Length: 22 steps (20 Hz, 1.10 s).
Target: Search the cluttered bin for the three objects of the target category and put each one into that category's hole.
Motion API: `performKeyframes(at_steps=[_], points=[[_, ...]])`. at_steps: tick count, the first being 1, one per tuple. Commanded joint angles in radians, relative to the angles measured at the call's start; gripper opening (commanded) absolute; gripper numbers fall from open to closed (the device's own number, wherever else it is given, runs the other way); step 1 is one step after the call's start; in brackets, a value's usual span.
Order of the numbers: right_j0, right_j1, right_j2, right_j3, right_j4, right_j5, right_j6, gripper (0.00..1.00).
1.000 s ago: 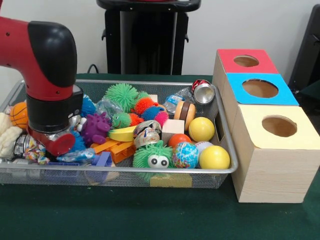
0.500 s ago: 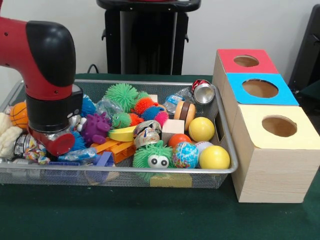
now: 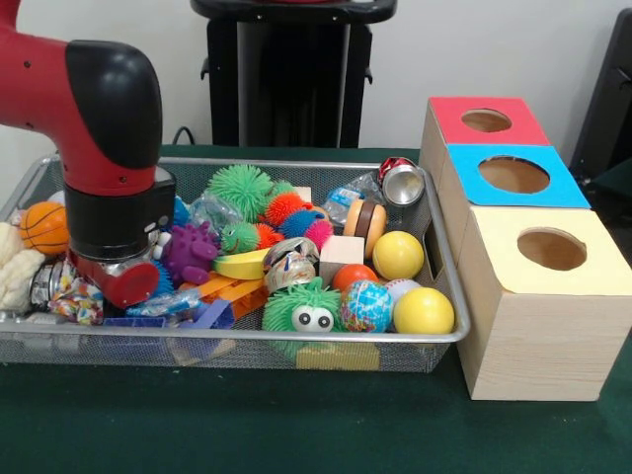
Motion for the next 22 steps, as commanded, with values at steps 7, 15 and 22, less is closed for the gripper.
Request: performKeyframes(at_steps=[7,15,22], points=[[0.113,0.102,0.066,0.171,0.167,-0.122,0.224,0.00],[0.130,0.098,0.057,0.199,0.246,-0.146,0.205,0.00],[0.136,0.093,0.054,0.215,0.296,-0.147,0.181,0.00]])
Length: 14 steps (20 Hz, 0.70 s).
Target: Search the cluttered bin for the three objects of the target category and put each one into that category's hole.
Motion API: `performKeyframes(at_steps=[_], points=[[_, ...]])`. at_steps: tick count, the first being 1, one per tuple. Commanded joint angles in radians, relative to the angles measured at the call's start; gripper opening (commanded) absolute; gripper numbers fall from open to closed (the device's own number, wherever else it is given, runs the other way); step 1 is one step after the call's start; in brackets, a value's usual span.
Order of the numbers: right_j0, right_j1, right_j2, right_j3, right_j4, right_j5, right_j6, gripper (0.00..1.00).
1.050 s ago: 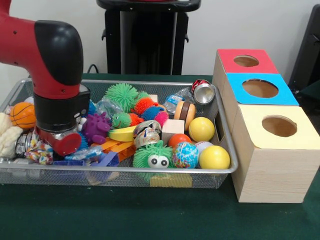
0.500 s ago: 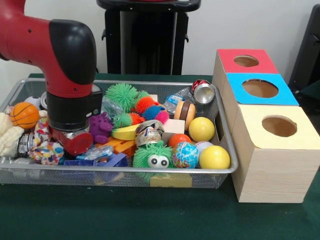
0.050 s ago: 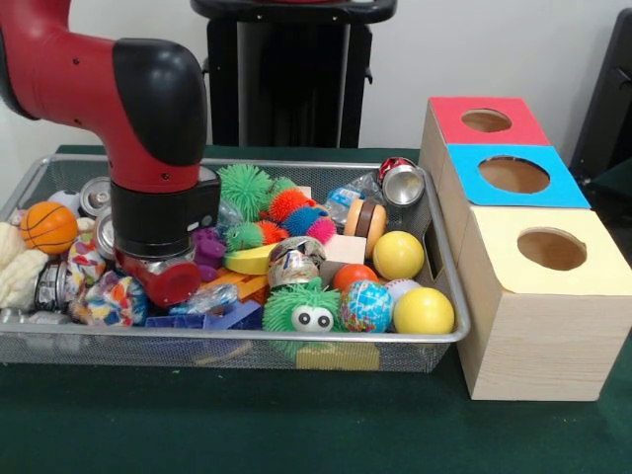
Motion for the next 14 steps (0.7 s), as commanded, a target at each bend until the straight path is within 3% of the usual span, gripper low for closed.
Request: performKeyframes(at_steps=[1,14], points=[[0.056,0.093,0.120,0.128,0.084,-0.038,0.181,0.00],[0.190,0.093,0.062,0.167,0.253,-0.126,0.285,0.00]])
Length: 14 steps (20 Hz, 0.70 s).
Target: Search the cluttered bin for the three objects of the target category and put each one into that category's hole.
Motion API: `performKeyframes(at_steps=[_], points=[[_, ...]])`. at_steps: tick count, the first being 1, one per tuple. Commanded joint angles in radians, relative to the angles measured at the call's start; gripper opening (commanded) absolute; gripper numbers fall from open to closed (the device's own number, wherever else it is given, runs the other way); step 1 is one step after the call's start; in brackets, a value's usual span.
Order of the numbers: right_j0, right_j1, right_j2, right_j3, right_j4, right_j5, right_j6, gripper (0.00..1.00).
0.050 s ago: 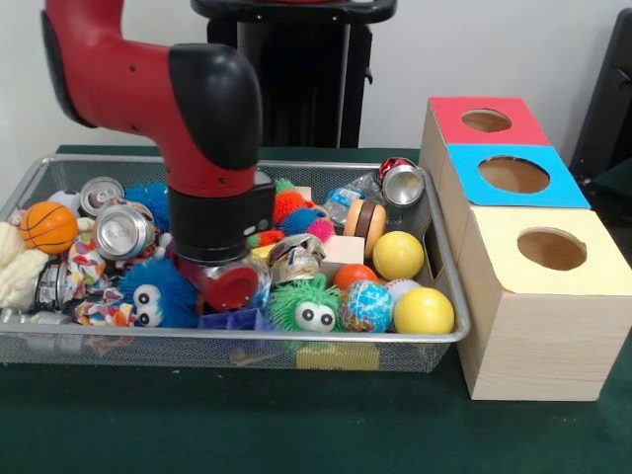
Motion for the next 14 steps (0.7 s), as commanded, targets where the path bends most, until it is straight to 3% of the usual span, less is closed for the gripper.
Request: performKeyframes(at_steps=[1,8,14], points=[[0.097,0.091,0.085,0.112,0.124,-0.074,0.284,0.00],[0.196,0.087,0.018,0.107,0.251,-0.059,0.303,0.00],[0.219,0.084,0.009,0.128,0.316,-0.075,0.271,0.00]])
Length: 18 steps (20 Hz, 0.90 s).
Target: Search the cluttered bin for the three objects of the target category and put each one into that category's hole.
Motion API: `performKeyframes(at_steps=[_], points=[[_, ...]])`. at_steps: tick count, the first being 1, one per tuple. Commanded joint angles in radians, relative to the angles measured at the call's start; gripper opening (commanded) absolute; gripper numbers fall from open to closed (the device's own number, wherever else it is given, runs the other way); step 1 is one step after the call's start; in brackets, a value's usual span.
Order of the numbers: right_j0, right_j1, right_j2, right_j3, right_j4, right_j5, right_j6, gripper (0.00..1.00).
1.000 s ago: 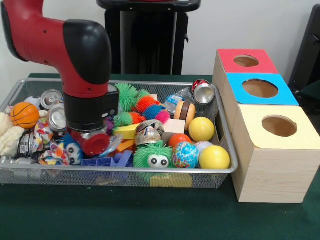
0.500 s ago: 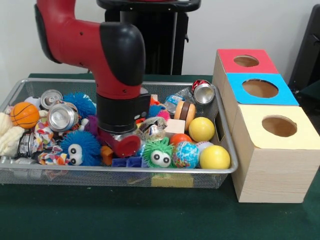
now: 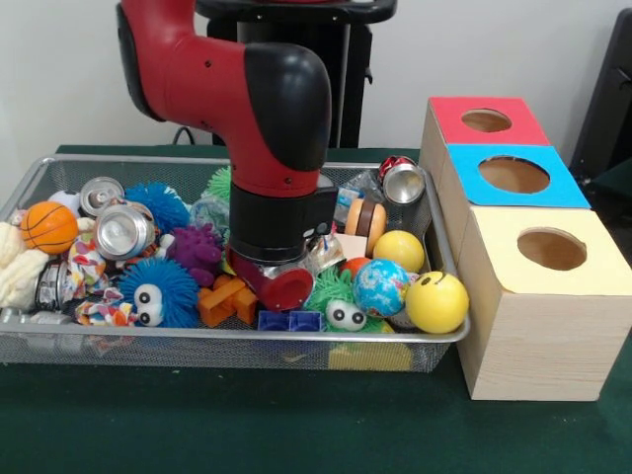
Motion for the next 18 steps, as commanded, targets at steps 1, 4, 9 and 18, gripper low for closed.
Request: performKeyframes(at_steps=[1,4,9,18], points=[[0.068,0.070,0.105,0.095,0.115,-0.019,0.259,0.00],[0.065,0.064,0.109,0.103,0.133,-0.015,0.240,0.00],[0.074,0.060,0.084,0.100,0.144,0.003,0.206,0.00],[0.003,-0.083,-0.053,0.092,0.054,0.167,0.038,0.00]])
